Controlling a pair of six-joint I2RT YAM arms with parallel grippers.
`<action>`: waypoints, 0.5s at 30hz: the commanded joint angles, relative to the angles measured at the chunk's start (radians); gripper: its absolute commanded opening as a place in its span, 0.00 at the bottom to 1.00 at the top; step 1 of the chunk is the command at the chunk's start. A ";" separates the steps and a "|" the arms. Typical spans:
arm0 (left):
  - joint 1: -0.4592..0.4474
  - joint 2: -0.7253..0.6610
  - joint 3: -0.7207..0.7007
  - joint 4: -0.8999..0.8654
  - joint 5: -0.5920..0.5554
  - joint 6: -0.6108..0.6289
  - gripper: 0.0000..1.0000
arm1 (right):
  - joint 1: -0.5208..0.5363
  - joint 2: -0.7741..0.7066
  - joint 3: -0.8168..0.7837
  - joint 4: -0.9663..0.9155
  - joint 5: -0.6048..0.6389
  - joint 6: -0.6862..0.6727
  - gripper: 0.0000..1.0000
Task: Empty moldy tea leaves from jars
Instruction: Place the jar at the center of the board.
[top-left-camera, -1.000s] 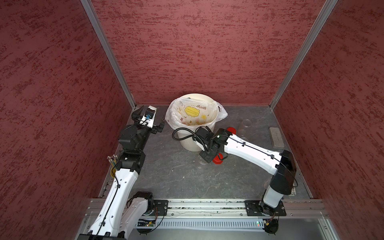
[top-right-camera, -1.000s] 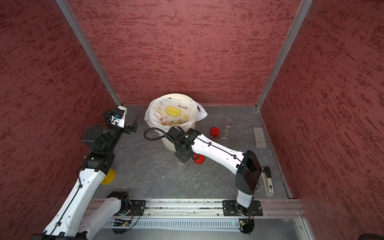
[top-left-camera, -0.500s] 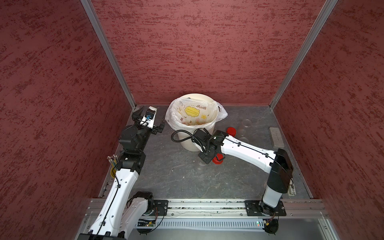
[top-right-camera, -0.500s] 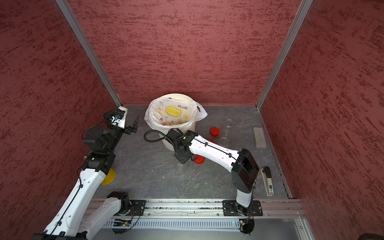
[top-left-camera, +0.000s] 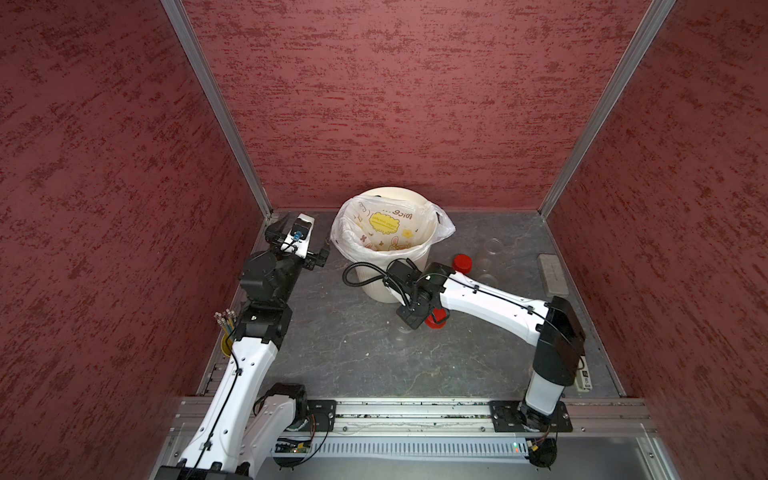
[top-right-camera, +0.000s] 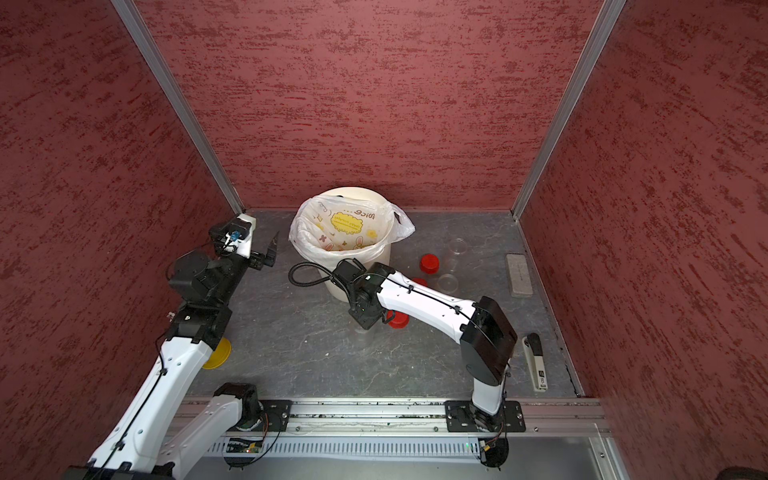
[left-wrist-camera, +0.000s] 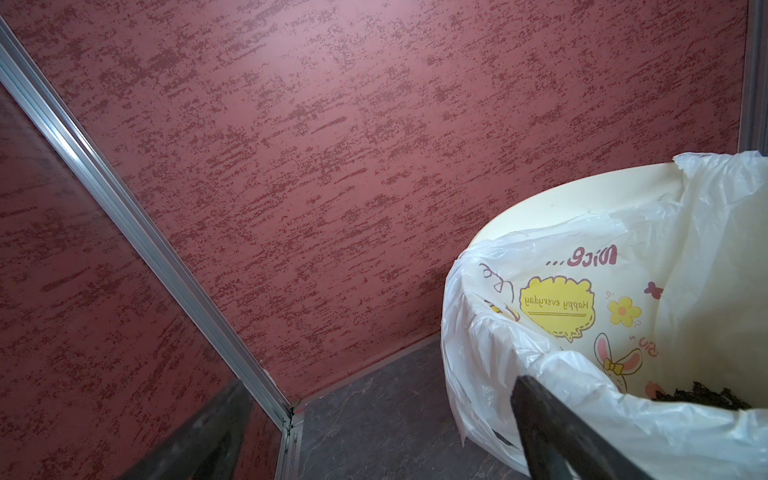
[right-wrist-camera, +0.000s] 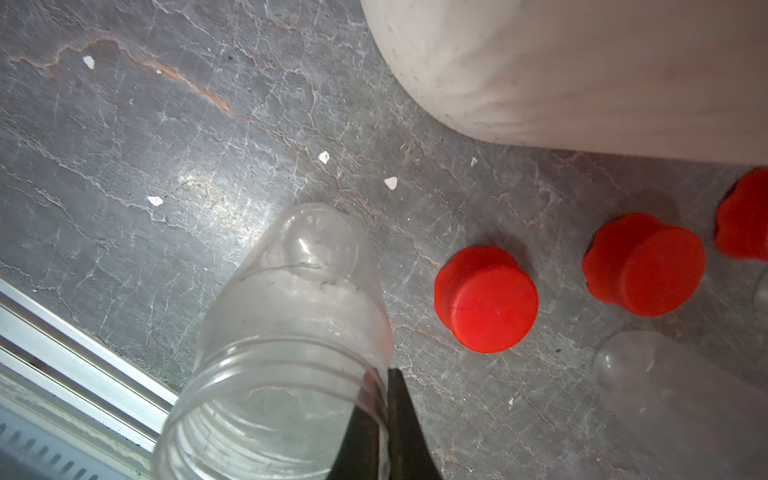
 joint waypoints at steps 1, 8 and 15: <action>0.005 -0.010 -0.006 0.016 0.007 -0.010 1.00 | 0.008 0.016 -0.002 0.014 -0.001 0.021 0.08; 0.005 -0.011 -0.011 0.019 0.007 -0.009 1.00 | 0.008 0.020 0.012 0.012 -0.007 0.023 0.13; 0.004 -0.009 -0.015 0.021 0.008 -0.009 1.00 | 0.008 0.023 0.018 0.011 -0.008 0.025 0.19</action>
